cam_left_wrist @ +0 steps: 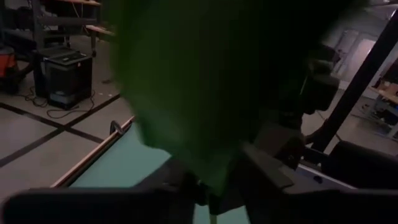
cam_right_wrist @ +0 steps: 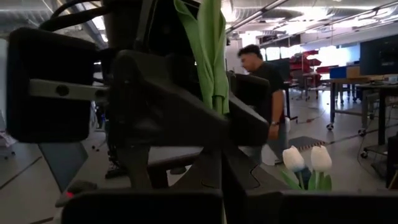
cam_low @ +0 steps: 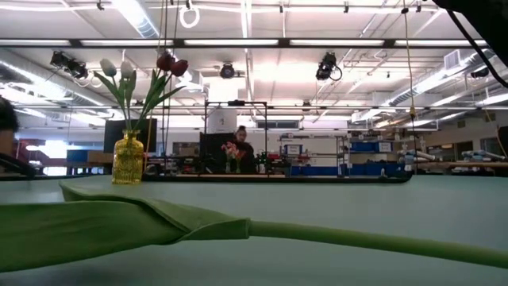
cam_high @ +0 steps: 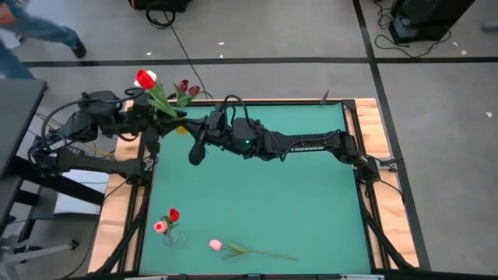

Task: Sort flowers into vase by color
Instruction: Put the red flower into the transparent vase

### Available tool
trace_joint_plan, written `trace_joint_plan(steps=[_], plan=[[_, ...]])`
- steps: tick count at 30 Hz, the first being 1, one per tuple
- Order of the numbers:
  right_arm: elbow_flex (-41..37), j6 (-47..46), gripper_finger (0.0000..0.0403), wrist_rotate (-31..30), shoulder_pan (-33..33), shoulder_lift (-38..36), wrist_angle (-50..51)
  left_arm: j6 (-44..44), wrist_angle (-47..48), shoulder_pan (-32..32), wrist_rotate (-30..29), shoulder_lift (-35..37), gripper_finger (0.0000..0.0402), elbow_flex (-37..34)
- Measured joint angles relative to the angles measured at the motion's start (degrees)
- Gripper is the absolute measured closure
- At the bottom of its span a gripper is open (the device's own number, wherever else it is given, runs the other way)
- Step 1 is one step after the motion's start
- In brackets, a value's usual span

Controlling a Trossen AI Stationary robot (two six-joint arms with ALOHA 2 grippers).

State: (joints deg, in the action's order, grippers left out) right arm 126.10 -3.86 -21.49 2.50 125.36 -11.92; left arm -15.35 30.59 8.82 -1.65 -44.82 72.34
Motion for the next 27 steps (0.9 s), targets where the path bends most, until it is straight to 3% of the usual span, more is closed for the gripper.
trace_joint_plan(steps=[5, 9, 13, 21, 24, 27], plan=[[0.0, 0.0, 0.0402, -1.1, 0.1, 0.0, -0.1, 0.0, -0.4, 0.0, -0.2, 0.8, 0.0375, 0.0], [0.0, 0.0, 0.0402, -0.9, 0.1, 0.0, -0.3, 0.0, -0.5, 0.0, -0.2, 1.4, 0.0392, 0.0], [0.0, -0.3, 0.0402, -1.9, 0.1, 0.0, -0.7, -0.5, -0.5, 0.0, -0.3, 1.7, 0.0368, -0.1], [0.0, -0.4, 0.0402, -3.0, -0.1, 0.0, -2.0, -0.3, -1.0, 0.0, -0.7, 2.3, 0.0263, 0.0], [0.0, -0.4, 0.0402, -3.0, -0.1, 0.0, -2.1, -0.1, -1.6, 0.0, -1.6, 2.6, 0.0254, 0.0], [0.0, -0.4, 0.0402, -3.3, -0.2, 0.0, -2.1, 0.2, -2.0, 0.0, -2.9, 2.7, 0.0273, 0.0]])
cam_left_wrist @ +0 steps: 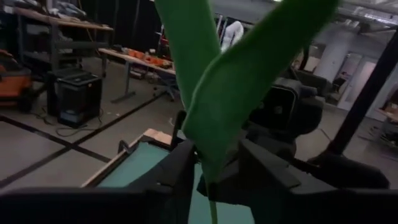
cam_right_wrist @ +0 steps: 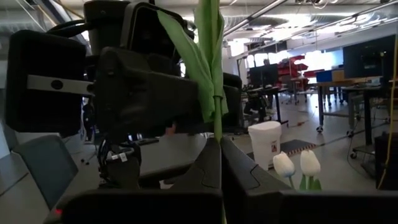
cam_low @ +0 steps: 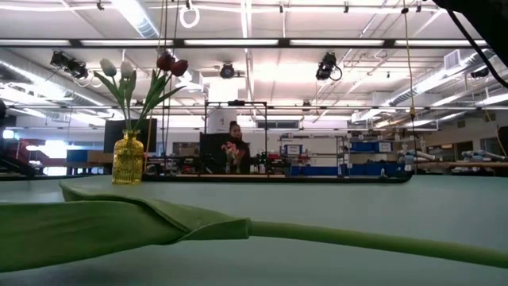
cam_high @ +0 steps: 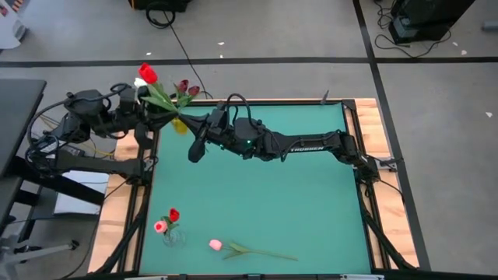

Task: Sort flowers into vase by color
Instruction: Put the red flower into the transparent vase

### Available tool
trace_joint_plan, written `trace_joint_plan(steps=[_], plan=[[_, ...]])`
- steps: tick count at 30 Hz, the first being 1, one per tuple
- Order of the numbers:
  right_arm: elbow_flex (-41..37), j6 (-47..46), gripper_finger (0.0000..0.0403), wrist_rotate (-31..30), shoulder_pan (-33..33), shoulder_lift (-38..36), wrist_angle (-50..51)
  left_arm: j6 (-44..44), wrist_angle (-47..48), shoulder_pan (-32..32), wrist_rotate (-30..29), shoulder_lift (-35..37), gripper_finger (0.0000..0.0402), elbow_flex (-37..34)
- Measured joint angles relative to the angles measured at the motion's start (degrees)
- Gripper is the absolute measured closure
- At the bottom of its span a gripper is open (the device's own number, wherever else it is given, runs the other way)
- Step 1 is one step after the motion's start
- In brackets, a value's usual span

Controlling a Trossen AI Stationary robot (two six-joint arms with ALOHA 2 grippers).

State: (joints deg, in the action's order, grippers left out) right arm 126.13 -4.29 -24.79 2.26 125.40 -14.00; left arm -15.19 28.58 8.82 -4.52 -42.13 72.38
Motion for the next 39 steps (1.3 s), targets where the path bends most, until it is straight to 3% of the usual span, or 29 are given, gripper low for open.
trace_joint_plan(steps=[8, 14, 20, 24, 30, 39], plan=[[0.0, -0.1, 0.0393, 2.2, -0.5, 0.0, 0.8, 3.4, 0.1, 0.0, -1.2, 0.3, 0.0389, 0.0], [0.0, -0.2, 0.0329, 1.5, -0.6, -1.1, 7.6, 7.5, 5.1, 0.0, -1.0, 1.0, 0.0396, 0.0], [0.1, -3.2, 0.0281, 2.1, -0.6, -9.1, 30.8, 8.1, 14.6, 0.0, -0.8, 4.2, 0.0399, 0.0], [0.0, -5.3, 0.0281, 2.2, -0.6, -13.4, 44.2, 7.2, 17.2, 0.0, -1.6, 6.3, 0.0399, 0.0], [0.2, -5.8, 0.0287, 5.3, -0.5, -21.9, 54.7, 5.1, 19.7, 0.0, -3.6, 7.6, 0.0400, 0.0], [-0.1, -7.5, 0.0300, -1.2, 3.7, -29.3, 75.4, 4.3, 19.7, 0.0, -3.6, 7.7, 0.0400, 0.0]])
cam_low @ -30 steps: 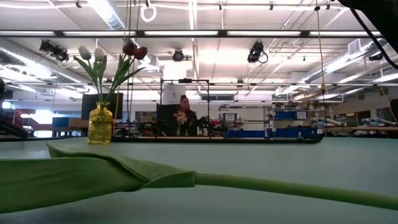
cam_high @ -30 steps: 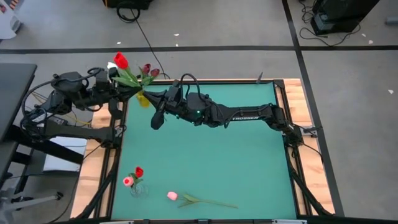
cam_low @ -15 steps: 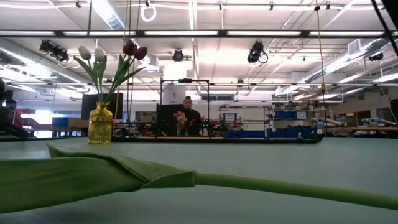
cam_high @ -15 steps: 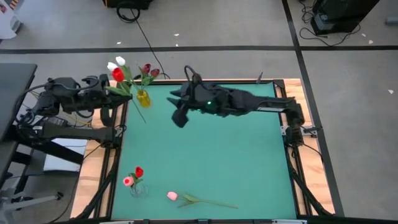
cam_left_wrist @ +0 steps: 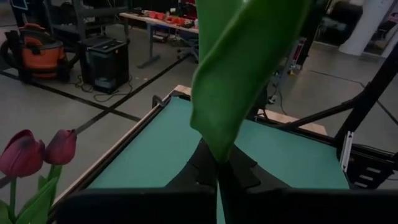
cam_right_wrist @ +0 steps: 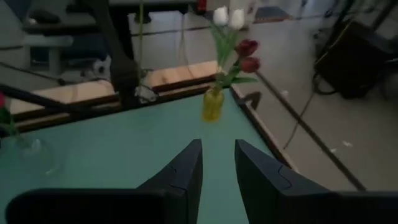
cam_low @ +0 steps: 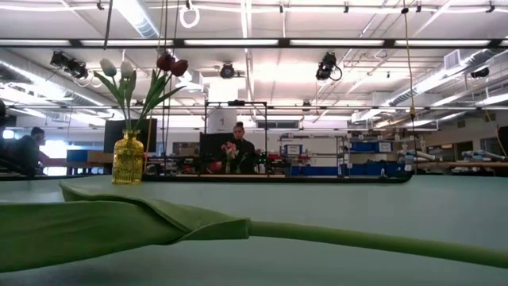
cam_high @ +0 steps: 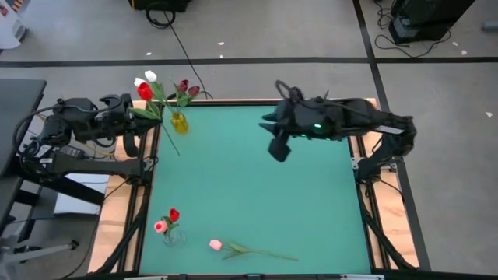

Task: Sort flowers into vase by color
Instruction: Put the red flower into the transparent vase

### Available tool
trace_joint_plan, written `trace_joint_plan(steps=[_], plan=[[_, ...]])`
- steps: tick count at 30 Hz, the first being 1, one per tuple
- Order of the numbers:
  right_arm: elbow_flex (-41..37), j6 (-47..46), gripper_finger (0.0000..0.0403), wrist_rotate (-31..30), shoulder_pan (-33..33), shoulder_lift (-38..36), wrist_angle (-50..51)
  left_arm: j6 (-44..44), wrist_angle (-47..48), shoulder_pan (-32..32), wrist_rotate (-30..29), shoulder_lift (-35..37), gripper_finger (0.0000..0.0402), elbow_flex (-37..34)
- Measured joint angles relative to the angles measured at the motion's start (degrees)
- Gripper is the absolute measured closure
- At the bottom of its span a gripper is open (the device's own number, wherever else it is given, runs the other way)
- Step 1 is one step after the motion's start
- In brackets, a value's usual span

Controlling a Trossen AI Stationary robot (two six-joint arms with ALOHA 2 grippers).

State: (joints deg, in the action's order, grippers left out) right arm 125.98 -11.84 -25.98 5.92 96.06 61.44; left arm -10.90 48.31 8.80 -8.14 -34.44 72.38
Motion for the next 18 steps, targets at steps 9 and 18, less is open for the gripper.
trace_joint_plan(steps=[9, 18], plan=[[-27.0, -3.6, 0.0318, -2.9, 3.2, -19.6, -13.7, -0.2, -0.1, 0.0, 0.0, 0.0, 0.0400, 0.0], [-62.6, -3.8, 0.0321, 3.1, 3.7, -41.1, -41.9, -1.9, -4.5, 0.0, 0.5, -0.3, 0.0400, -3.8]])
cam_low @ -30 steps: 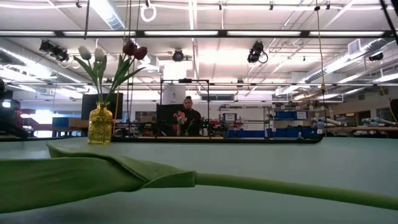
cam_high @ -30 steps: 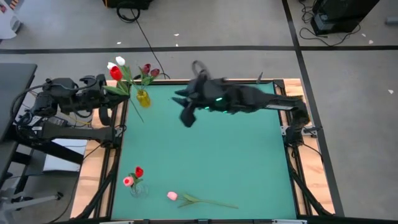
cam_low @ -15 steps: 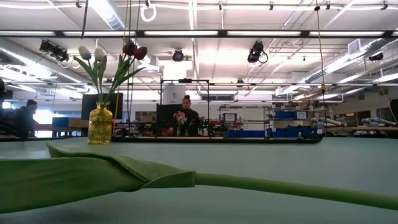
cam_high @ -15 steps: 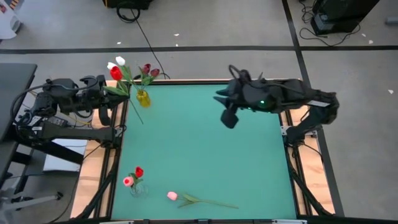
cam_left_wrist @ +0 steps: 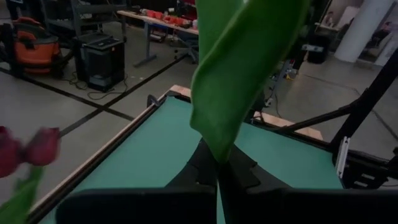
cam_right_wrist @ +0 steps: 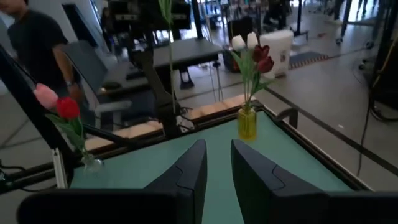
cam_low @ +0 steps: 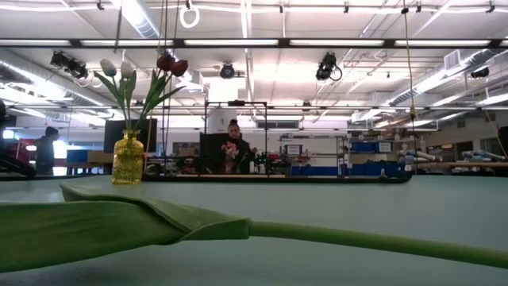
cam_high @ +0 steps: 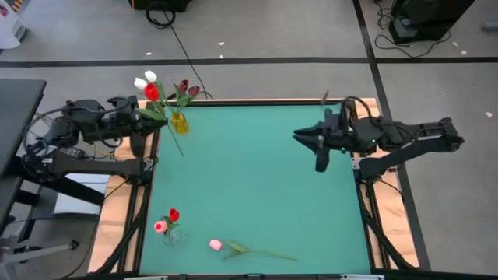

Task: Sort flowers into vase by color
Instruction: Put the red flower into the transparent vase

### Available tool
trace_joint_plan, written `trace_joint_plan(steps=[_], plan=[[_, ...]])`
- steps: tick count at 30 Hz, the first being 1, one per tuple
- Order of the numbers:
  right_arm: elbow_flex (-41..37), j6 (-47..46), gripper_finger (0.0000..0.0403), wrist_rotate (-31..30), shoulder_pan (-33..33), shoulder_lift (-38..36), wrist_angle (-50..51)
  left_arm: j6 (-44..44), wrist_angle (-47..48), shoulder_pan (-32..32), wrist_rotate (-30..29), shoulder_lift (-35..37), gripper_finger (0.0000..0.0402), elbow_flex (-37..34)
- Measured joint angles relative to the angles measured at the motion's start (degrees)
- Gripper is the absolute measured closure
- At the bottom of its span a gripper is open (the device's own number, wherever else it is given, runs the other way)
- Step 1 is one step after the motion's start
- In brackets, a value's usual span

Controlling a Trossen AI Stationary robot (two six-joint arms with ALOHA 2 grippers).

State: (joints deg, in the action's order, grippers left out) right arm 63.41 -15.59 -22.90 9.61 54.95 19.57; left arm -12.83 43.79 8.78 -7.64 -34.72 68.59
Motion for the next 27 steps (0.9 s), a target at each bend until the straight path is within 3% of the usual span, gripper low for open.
trace_joint_plan(steps=[9, 27], plan=[[-12.6, 2.6, 0.0321, 1.6, 0.2, -10.5, -3.9, -0.2, -12.8, 0.0, 2.8, -0.2, 0.0400, -11.1], [-13.7, 2.7, 0.0320, 2.0, 0.0, -9.5, -4.2, -0.7, -15.8, 0.0, 3.8, -0.2, 0.0393, -14.7]])
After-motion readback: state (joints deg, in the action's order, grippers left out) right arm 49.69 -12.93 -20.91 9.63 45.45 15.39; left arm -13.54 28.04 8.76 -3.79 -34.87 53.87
